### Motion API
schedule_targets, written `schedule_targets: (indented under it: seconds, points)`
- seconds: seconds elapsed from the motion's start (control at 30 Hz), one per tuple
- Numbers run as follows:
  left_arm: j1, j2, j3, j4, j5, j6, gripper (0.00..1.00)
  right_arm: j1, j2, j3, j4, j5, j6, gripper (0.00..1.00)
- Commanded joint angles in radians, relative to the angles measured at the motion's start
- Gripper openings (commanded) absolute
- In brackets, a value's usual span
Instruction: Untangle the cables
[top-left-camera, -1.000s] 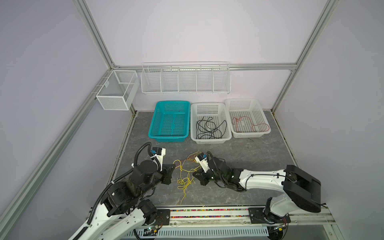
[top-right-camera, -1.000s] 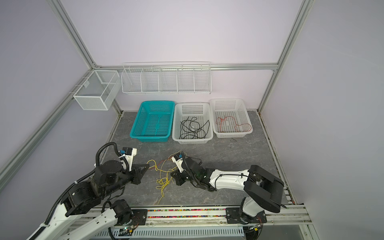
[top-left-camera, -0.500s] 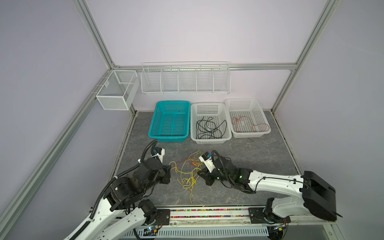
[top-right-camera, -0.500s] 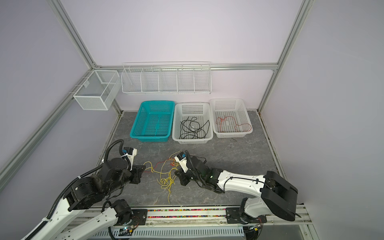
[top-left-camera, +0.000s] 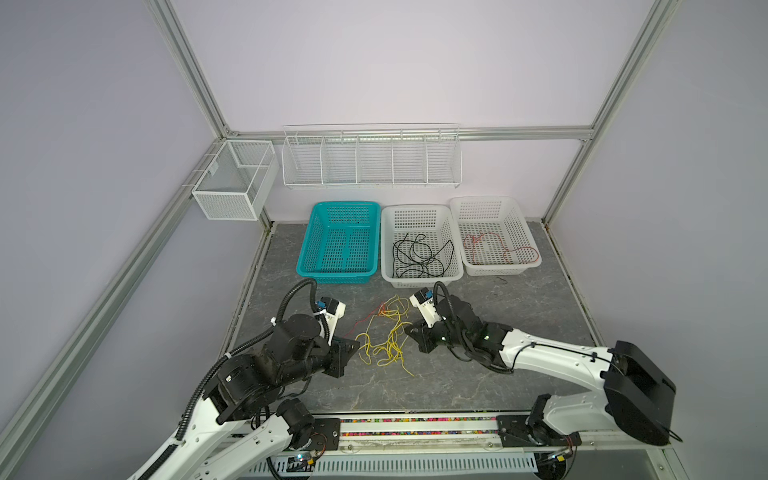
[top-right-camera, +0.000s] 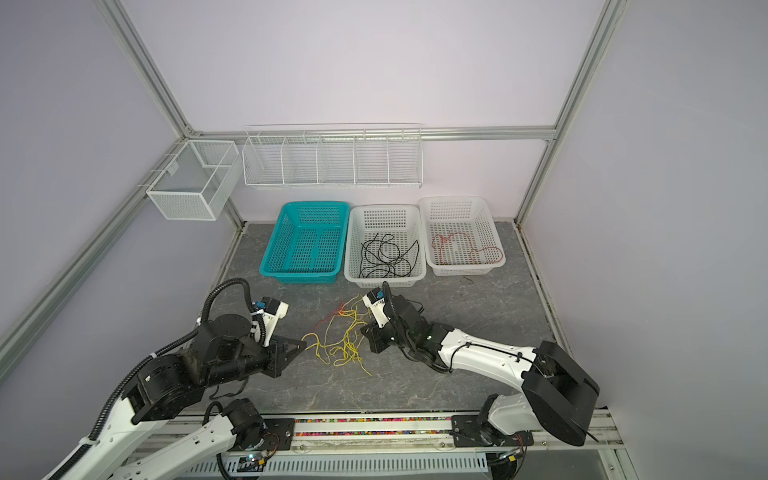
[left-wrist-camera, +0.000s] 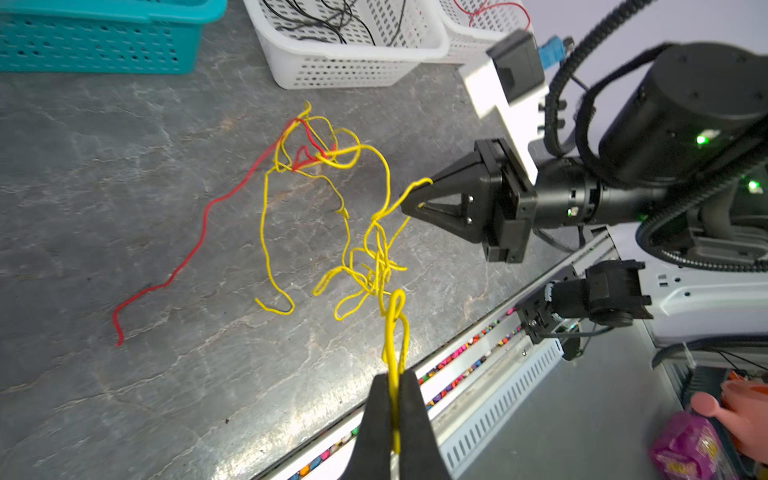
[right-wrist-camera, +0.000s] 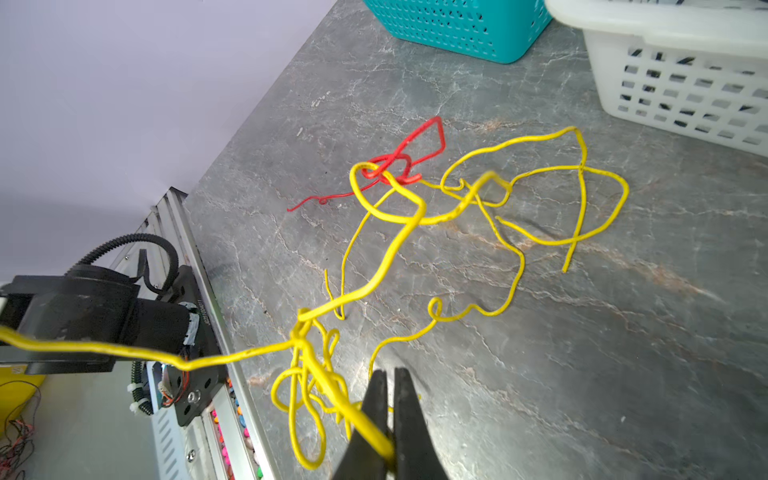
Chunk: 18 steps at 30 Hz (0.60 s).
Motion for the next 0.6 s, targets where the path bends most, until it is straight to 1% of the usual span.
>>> schedule_targets:
  seconds: [0.0,0.1,0.2,0.43,0.57]
  points:
    - [-0.001,0.011,0.003,-0.009,0.098,0.023,0.0,-0.016,0.036,0.045,-0.029,-0.02,0.009,0.06]
    - [-0.001,0.022,-0.001,0.006,0.096,0.02,0.0,-0.008,0.063,0.058,-0.002,-0.06,0.027,0.06]
    - [0.0,0.03,0.002,0.031,0.099,0.015,0.0,0.014,0.086,0.069,0.009,-0.059,0.02,0.06]
    - [-0.001,0.035,-0.011,0.096,0.084,-0.001,0.0,0.046,0.12,0.093,0.021,-0.035,0.004,0.06]
    - [0.0,0.032,-0.009,0.095,0.099,-0.004,0.0,0.047,0.113,0.096,0.0,0.013,-0.014,0.06]
